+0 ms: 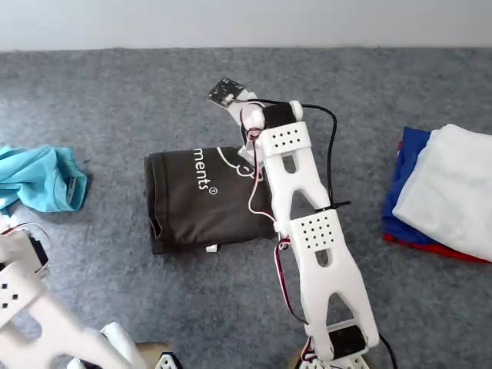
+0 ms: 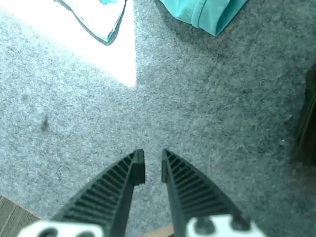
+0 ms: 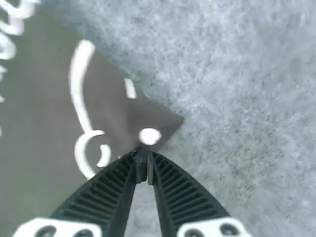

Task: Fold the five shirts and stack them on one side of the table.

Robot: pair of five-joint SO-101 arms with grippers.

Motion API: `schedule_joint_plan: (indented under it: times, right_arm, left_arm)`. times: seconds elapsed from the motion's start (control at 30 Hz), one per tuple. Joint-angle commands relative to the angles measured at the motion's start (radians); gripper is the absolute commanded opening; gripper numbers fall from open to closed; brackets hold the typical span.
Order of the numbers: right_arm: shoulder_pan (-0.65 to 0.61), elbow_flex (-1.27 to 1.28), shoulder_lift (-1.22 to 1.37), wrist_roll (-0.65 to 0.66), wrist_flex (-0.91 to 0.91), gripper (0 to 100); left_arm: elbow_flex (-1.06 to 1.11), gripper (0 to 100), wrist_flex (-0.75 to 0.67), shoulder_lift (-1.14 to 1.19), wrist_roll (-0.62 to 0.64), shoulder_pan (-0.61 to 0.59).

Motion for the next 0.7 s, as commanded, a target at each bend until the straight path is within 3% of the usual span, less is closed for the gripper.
schedule_joint_plan:
  times: [0.0, 0.2, 0.33, 0.47, 0.67]
  right_arm:
    - [-0.042, -0.012, -0.133, 0.002, 0.101, 0.9]
    - [-0.053, 0.046, -0.236, -0.144, 0.108, 0.9]
    - [-0.096, 0.265, -0.361, -0.155, 0.108, 0.9]
    - [-0.102, 0.516, -0.516, -0.315, 0.107, 2.5]
    - [-0.125, 0.907, -0.745, -0.686, 0.105, 30.3]
  left_arm:
    - [-0.004, 7, -0.009, -0.015, 0.005, 0.002]
    - [-0.002, 7, -0.009, -0.015, 0.005, 0.002]
    - [-0.002, 7, -0.009, -0.015, 0.005, 0.002]
    - [-0.002, 7, -0.009, -0.015, 0.005, 0.002]
    - [-0.001, 7, -0.008, -0.014, 0.003, 0.003]
